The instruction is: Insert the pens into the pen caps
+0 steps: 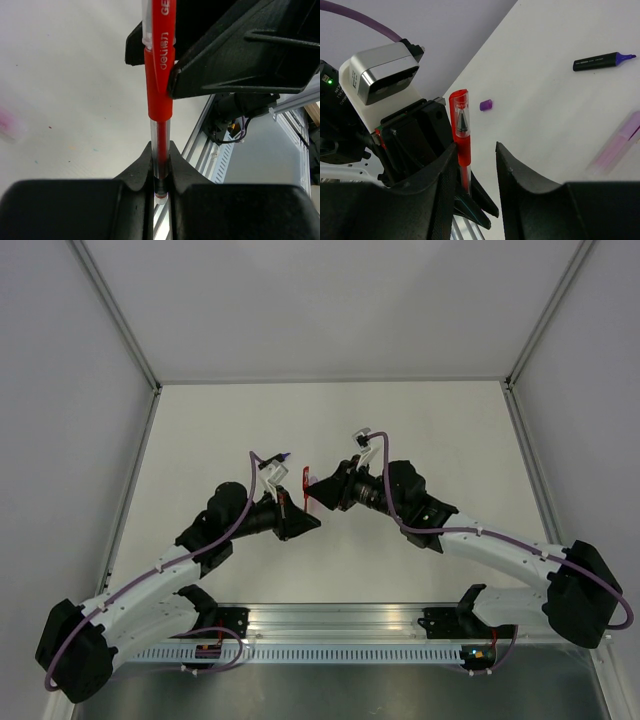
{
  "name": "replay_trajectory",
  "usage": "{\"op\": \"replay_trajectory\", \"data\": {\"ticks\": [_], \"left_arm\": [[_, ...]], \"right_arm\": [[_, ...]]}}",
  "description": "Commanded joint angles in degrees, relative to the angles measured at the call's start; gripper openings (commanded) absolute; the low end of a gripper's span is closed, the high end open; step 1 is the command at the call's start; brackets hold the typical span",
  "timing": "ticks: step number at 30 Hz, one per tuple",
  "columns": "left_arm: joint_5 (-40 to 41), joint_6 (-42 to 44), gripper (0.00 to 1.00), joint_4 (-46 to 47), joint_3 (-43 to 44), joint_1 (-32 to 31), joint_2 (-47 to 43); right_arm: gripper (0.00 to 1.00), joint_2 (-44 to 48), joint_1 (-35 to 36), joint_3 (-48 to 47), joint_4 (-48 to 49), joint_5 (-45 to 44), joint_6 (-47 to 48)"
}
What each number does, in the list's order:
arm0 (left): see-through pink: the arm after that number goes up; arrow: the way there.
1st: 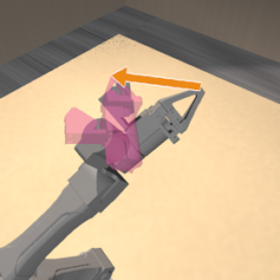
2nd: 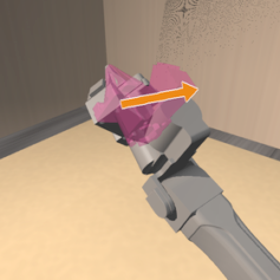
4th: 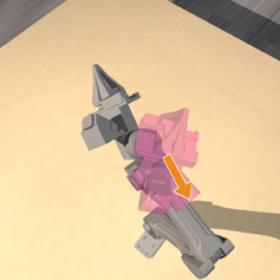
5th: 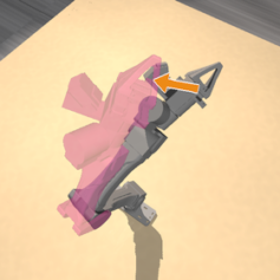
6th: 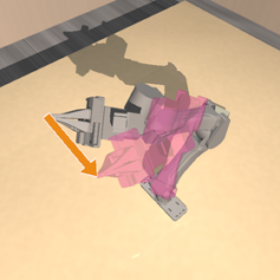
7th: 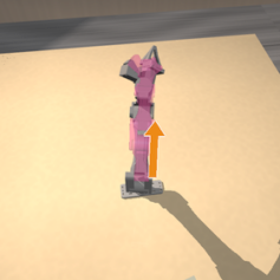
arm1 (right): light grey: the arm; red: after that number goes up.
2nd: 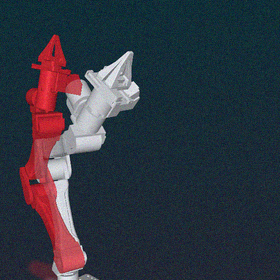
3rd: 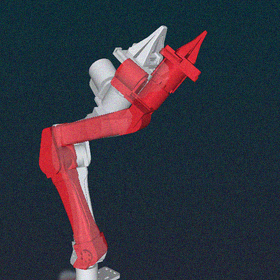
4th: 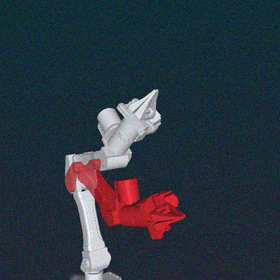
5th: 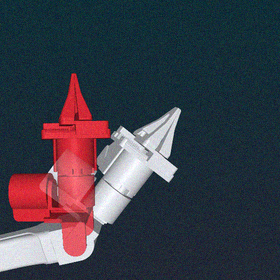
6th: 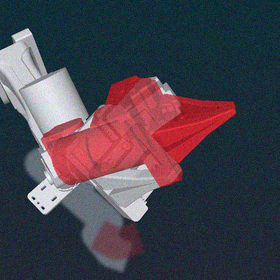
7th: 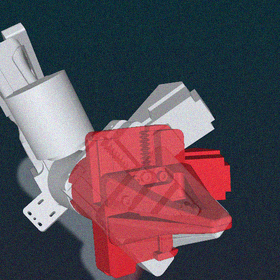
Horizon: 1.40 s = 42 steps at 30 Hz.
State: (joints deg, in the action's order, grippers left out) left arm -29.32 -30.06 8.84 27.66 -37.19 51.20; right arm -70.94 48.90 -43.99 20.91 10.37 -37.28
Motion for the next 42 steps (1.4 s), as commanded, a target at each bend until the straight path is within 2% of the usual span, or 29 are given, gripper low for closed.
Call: {"op": "replay_trajectory", "data": {"ticks": [1, 15, 26, 31, 34, 35, 37, 38, 42], "left_arm": [[-2.05, 1.32, 0.02, 4.78, -0.50, 0.10, -1.36], [-3.55, 1.24, 0.02, 5.84, -0.85, 0.10, -1.89], [-3.55, 1.41, 0.02, 5.84, -0.94, 0.10, -2.16], [-3.55, 1.41, 0.02, 5.75, -1.03, 0.10, -2.33], [-3.55, 1.15, 0.02, 6.10, -1.12, 0.10, -2.51], [-3.72, 1.06, 0.02, 6.27, -1.20, 0.10, -2.51], [-4.25, 0.62, 0.02, 6.71, -1.20, 0.19, -2.51], [-4.43, 0.53, 0.02, 6.89, -1.12, 0.19, -2.51], [-4.17, 0.36, 0.02, 7.77, -1.29, 0.10, -3.56]], "right_arm": [[0.42, 2.47, 0.23, -3.12, -0.69, -1.05, 2.03], [0.52, 1.68, 0.23, -7.69, -1.31, 0.70, 3.79], [0.50, -0.78, 0.23, -10.33, -1.92, -2.11, 4.14], [0.42, -1.57, 0.23, -10.16, -1.66, -1.06, 3.97], [0.33, -1.66, 0.23, -8.05, 0.36, 0.35, 2.91], [0.21, -1.75, 0.23, -7.26, 0.97, 0.70, 2.82], [0.10, -2.45, 0.23, -6.64, 1.24, 2.45, 2.56], [0.01, -2.71, 0.23, -5.94, 1.85, 3.16, 2.39], [0.00, -3.15, 0.23, -2.95, 4.84, 6.15, 1.24]]}}
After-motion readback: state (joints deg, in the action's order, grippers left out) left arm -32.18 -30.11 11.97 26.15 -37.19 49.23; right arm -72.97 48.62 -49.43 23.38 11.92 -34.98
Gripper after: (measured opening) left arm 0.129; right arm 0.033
